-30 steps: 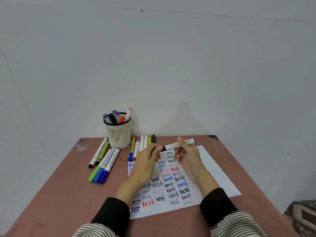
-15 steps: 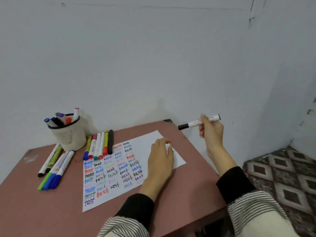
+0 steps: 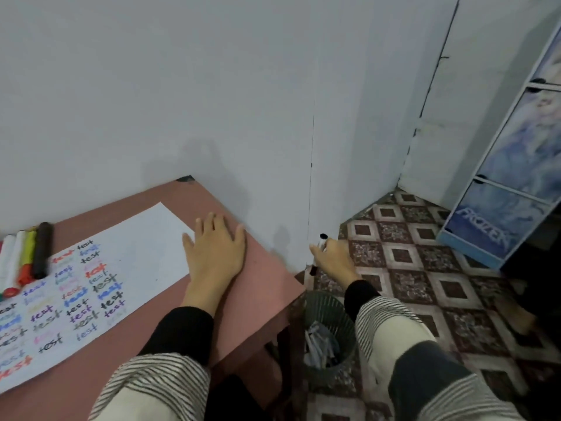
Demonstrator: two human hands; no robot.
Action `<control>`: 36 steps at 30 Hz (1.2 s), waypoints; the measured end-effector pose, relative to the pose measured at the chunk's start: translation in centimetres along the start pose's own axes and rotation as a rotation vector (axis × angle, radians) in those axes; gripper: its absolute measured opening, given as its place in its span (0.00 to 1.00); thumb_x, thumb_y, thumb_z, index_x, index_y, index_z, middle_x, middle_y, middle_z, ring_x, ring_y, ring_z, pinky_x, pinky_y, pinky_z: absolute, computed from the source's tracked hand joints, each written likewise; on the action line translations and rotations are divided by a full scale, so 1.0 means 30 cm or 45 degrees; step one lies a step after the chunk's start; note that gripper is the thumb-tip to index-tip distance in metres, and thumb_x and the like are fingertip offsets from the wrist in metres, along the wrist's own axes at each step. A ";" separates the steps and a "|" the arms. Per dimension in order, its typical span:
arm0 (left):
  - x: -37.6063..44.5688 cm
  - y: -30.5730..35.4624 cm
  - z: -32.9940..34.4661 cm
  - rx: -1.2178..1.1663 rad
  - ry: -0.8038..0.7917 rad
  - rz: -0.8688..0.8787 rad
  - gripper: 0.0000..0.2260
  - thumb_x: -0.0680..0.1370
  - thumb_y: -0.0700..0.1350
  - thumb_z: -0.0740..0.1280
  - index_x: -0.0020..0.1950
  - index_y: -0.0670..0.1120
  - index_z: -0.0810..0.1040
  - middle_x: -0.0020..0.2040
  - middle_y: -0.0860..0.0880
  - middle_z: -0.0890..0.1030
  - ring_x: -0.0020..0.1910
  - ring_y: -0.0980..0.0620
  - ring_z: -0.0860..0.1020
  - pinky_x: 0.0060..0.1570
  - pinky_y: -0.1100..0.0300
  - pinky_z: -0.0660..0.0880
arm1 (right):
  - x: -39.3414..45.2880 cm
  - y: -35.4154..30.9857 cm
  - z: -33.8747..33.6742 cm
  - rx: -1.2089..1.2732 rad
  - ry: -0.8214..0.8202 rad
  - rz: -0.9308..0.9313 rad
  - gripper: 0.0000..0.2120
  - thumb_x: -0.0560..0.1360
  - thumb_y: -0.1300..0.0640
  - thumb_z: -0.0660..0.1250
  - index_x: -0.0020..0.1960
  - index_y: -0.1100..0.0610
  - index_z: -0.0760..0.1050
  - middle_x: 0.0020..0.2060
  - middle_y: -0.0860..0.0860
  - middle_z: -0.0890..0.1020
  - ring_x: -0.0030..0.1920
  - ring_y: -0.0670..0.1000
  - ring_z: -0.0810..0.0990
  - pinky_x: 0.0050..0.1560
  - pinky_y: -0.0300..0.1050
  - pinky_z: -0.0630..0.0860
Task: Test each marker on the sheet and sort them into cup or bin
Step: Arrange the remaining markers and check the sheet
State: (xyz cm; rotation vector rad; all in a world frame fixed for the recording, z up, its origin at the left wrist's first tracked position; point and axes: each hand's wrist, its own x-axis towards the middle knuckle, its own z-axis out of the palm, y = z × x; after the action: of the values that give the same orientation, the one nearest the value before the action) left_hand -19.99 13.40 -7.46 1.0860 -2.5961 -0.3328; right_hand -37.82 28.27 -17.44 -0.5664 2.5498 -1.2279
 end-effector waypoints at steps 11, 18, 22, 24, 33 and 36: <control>0.007 -0.002 -0.001 -0.065 0.006 -0.021 0.26 0.82 0.56 0.52 0.75 0.42 0.62 0.78 0.45 0.59 0.78 0.44 0.53 0.74 0.41 0.48 | 0.008 0.244 0.110 -0.271 -0.208 0.215 0.09 0.78 0.56 0.62 0.55 0.60 0.70 0.48 0.55 0.75 0.51 0.58 0.77 0.47 0.47 0.72; 0.008 -0.012 -0.027 -0.458 0.111 -0.077 0.19 0.82 0.52 0.57 0.68 0.44 0.71 0.69 0.47 0.71 0.69 0.47 0.68 0.74 0.43 0.52 | 0.007 0.002 0.050 0.038 -0.038 0.063 0.15 0.77 0.59 0.58 0.62 0.60 0.71 0.48 0.56 0.80 0.43 0.53 0.78 0.40 0.44 0.72; 0.011 -0.023 -0.090 -0.991 0.230 -0.237 0.13 0.81 0.50 0.59 0.63 0.47 0.75 0.63 0.50 0.75 0.60 0.52 0.74 0.59 0.61 0.71 | -0.011 -0.220 0.008 0.165 0.070 -0.144 0.12 0.79 0.60 0.60 0.61 0.59 0.75 0.50 0.53 0.79 0.47 0.50 0.77 0.41 0.38 0.71; 0.009 -0.023 -0.124 -1.167 0.258 -0.342 0.10 0.82 0.48 0.59 0.61 0.48 0.74 0.59 0.53 0.75 0.53 0.56 0.75 0.44 0.70 0.71 | -0.023 -0.339 -0.006 0.211 0.073 -0.259 0.12 0.79 0.60 0.60 0.60 0.58 0.76 0.51 0.51 0.79 0.49 0.49 0.77 0.45 0.38 0.71; 0.012 -0.171 -0.266 -1.952 0.532 -0.741 0.10 0.81 0.50 0.60 0.61 0.52 0.75 0.61 0.55 0.75 0.62 0.56 0.71 0.70 0.48 0.65 | -0.153 -0.733 0.164 0.033 -0.291 -0.579 0.15 0.80 0.63 0.58 0.64 0.58 0.75 0.60 0.52 0.78 0.56 0.48 0.77 0.51 0.33 0.70; -0.026 -0.237 -0.309 -1.944 0.665 -0.747 0.08 0.82 0.49 0.59 0.60 0.53 0.73 0.58 0.57 0.75 0.62 0.56 0.71 0.70 0.49 0.66 | -0.202 -0.775 0.279 -0.158 -0.361 -0.620 0.16 0.80 0.62 0.56 0.65 0.56 0.74 0.62 0.52 0.77 0.58 0.52 0.77 0.57 0.42 0.74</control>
State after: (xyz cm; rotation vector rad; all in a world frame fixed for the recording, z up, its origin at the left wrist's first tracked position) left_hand -11.45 8.21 -1.34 0.9660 -0.9069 -1.5198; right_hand -23.73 12.01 -3.85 -1.3464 2.3263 -1.0285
